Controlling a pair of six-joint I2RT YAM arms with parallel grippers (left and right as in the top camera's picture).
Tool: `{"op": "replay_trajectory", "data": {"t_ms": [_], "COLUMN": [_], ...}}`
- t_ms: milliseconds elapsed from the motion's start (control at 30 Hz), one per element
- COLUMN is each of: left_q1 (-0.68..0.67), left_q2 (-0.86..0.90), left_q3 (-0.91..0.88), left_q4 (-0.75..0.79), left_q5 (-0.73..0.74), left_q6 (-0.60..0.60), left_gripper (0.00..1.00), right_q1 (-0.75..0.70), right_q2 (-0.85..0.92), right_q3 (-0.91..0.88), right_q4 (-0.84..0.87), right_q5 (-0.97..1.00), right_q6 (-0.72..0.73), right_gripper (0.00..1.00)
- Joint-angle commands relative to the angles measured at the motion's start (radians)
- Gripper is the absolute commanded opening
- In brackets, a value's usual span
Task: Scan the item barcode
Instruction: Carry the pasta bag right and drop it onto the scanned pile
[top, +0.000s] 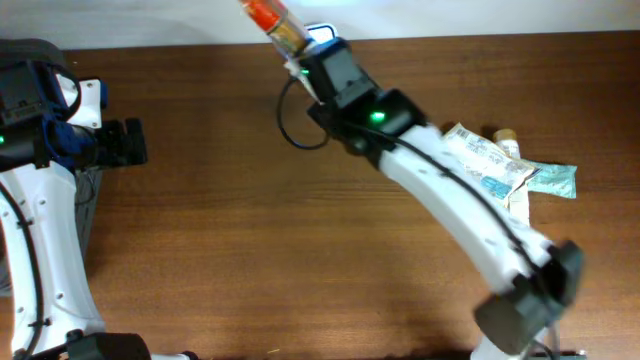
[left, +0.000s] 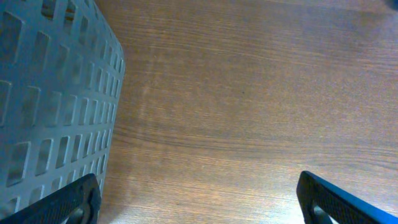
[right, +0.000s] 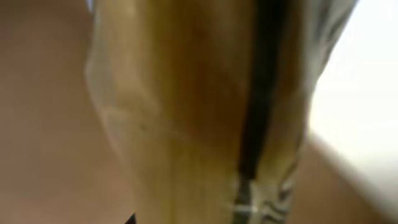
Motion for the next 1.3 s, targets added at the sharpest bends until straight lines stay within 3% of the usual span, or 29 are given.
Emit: {"op": "replay_trajectory", "data": {"t_ms": [0, 100, 200, 333, 500, 533, 567, 600, 633, 700, 833, 967, 1067, 1267], "left_q1": [0.006, 0.006, 0.006, 0.006, 0.006, 0.006, 0.006, 0.006, 0.006, 0.006, 0.006, 0.006, 0.006, 0.006], "left_q2": [-0.002, -0.002, -0.002, -0.002, -0.002, -0.002, -0.002, -0.002, -0.002, -0.002, -0.002, -0.002, -0.002, -0.002], "left_q3": [0.007, 0.007, 0.007, 0.007, 0.007, 0.007, 0.007, 0.007, 0.007, 0.007, 0.007, 0.007, 0.007, 0.007], "left_q4": [0.002, 0.001, 0.001, 0.001, 0.001, 0.002, 0.001, 0.002, 0.002, 0.001, 0.002, 0.002, 0.002, 0.001], "left_q5": [0.0, 0.0, 0.0, 0.0, 0.0, 0.0, 0.0, 0.0, 0.0, 0.0, 0.0, 0.0, 0.0, 0.0], "left_q6": [0.013, 0.013, 0.013, 0.013, 0.013, 0.013, 0.013, 0.012, 0.013, 0.013, 0.013, 0.013, 0.013, 0.013], "left_gripper": [0.99, 0.99, 0.99, 0.99, 0.99, 0.99, 0.99, 0.99, 0.99, 0.99, 0.99, 0.99, 0.99, 0.99], "right_q1": [-0.062, -0.183, -0.34, -0.509, -0.594, -0.598, -0.597, -0.597, -0.597, -0.597, -0.595, -0.542, -0.452, -0.238], "right_q2": [-0.235, -0.311, -0.268, -0.111, 0.165, 0.197, 0.217, 0.226, 0.226, 0.217, 0.161, 0.023, -0.13, -0.452], "right_q3": [0.031, 0.031, 0.015, -0.112, -0.14, -0.14, -0.14, -0.14, -0.14, -0.129, -0.06, 0.14, 0.274, 0.317], "right_q4": [-0.12, -0.327, -0.537, -0.552, -0.588, -0.592, -0.592, -0.596, -0.599, -0.61, -0.653, -0.735, -0.752, -0.756], "right_q5": [-0.279, -0.169, 0.058, 0.107, 0.177, 0.176, 0.176, 0.174, 0.173, 0.168, 0.048, -0.182, -0.364, -0.432], "right_q6": [0.266, 0.316, 0.513, 0.55, 0.55, 0.55, 0.55, 0.55, 0.55, 0.55, 0.544, 0.375, 0.278, 0.283], "right_gripper": [0.04, 0.04, 0.04, 0.04, 0.05, 0.12, 0.33, 0.66, 0.83, 1.0, 0.99, 0.99, 0.99, 0.99]}}
